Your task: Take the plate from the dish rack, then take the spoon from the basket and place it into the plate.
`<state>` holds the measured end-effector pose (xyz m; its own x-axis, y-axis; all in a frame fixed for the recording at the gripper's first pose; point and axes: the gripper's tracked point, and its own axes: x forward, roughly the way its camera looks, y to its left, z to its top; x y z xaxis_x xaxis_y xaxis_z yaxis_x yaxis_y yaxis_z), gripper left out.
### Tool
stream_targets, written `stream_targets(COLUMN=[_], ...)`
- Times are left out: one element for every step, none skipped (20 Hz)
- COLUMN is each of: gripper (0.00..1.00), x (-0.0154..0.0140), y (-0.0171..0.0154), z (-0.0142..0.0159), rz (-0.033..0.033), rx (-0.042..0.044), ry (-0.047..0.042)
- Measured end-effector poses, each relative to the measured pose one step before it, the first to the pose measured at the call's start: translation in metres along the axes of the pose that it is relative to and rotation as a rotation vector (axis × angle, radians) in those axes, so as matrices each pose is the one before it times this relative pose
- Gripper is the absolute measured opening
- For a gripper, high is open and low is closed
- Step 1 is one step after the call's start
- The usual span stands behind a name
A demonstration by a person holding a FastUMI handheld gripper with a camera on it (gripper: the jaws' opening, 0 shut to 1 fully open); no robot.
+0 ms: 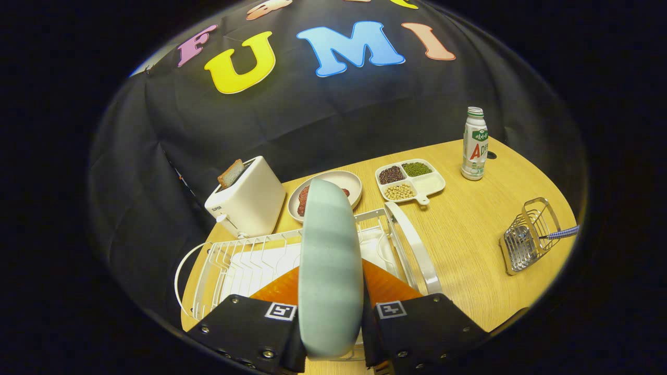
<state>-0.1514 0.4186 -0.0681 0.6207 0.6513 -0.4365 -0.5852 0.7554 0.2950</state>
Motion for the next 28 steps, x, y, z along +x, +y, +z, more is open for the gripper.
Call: stream_targets(gripper=[0.41, 0.38, 0.38, 0.37, 0.35, 0.34, 0.35, 0.35, 0.35, 0.32, 0.31, 0.3, 0.3, 0.3, 0.3, 0.3, 0.3, 0.3, 0.3, 0.3, 0.3, 0.3, 0.3, 0.3, 0.3, 0.3, 0.3, 0.3], x=[-0.00131, 0.00112, -0.00071, -0.00464, 0.00286, 0.00097, 0.00024, -0.0004, -0.00111, -0.0035, -0.00442, 0.00112, -0.00354, -0.00403, -0.00422, -0.00454, -0.00477, -0.00559, -0.00614, -0.0051, -0.00672, -0.00606, -0.00665, -0.0069, -0.00802, -0.00796, -0.0069, -0.00632], y=[-0.00406, 0.00061, 0.00041, -0.00321, 0.00191, 0.00397, 0.00218, -0.00175, -0.00341, -0.00443, 0.00367, -0.00008, -0.00118, -0.00105, -0.00214, -0.0014, -0.00017, -0.00276, -0.0042, -0.00344, -0.00242, -0.0045, -0.00602, -0.00766, -0.0064, -0.00556, -0.00577, -0.00741], z=[-0.00068, 0.0003, 0.00123, -0.0013, 0.00075, -0.00031, 0.00185, 0.00267, 0.00474, 0.00517, 0.00431, 0.00245, 0.00585, 0.00612, 0.00538, 0.00535, 0.00434, 0.00352, 0.00475, 0.00225, 0.00133, -0.00013, 0.00006, -0.00141, -0.0014, -0.00344, -0.0027, -0.00417], rz=[-0.03941, -0.01101, -0.01902, -0.04212, -0.02285, -0.02384, -0.02615, -0.04204, -0.05066, -0.04869, -0.02506, -0.02887, -0.02473, -0.0201, -0.02388, -0.00934, -0.00515, -0.00785, -0.013, -0.00855, -0.00113, -0.00263, -0.00819, -0.01144, -0.00919, -0.00382, -0.00388, -0.00624], rx=[-0.01974, -0.01704, -0.01869, -0.02754, -0.02134, -0.02202, -0.02443, -0.02116, -0.02185, -0.01288, -0.00246, -0.01059, -0.01977, -0.01869, -0.02116, -0.02099, -0.01781, -0.01531, -0.00868, -0.00076, 0.00543, 0.0055, 0.00176, 0.00277, 0.00625, 0.00596, -0.00017, -0.00312], ry=[0.00818, -0.00369, -0.00292, -0.00151, -0.00333, 0.00129, -0.004, -0.01149, -0.01456, -0.01678, -0.00872, -0.00858, -0.01299, -0.01776, -0.01596, -0.01684, -0.01085, -0.0102, -0.0123, -0.00782, -0.0027, -0.00118, -0.0008, -0.00099, 0.00112, 0.00309, 0.00351, 0.00025])
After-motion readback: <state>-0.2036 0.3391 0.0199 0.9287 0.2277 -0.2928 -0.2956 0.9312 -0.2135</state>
